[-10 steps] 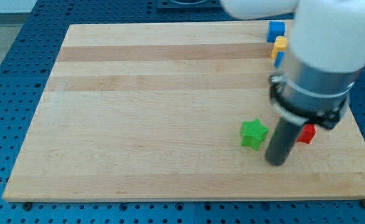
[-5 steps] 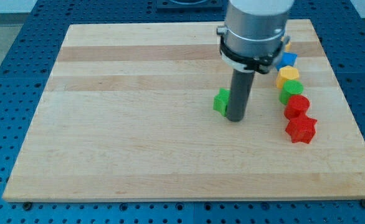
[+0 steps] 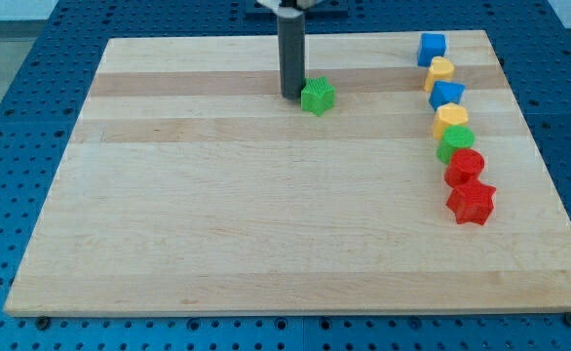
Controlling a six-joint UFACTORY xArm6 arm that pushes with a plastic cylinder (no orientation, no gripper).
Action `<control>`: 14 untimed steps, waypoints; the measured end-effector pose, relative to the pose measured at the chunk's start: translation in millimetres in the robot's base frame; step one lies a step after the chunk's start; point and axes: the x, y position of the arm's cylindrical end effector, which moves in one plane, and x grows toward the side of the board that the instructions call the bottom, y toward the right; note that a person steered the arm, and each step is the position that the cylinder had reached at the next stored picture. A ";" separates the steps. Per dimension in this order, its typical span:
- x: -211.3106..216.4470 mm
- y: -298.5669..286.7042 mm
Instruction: Move the green star closer to the blue cube
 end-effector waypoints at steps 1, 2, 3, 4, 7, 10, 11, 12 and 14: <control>-43.1 9.0; -20.2 -51.4; 47.9 -78.9; 60.2 -15.8; -31.1 64.4; 20.6 98.2; 1.6 98.2; -3.1 98.2; -26.6 98.2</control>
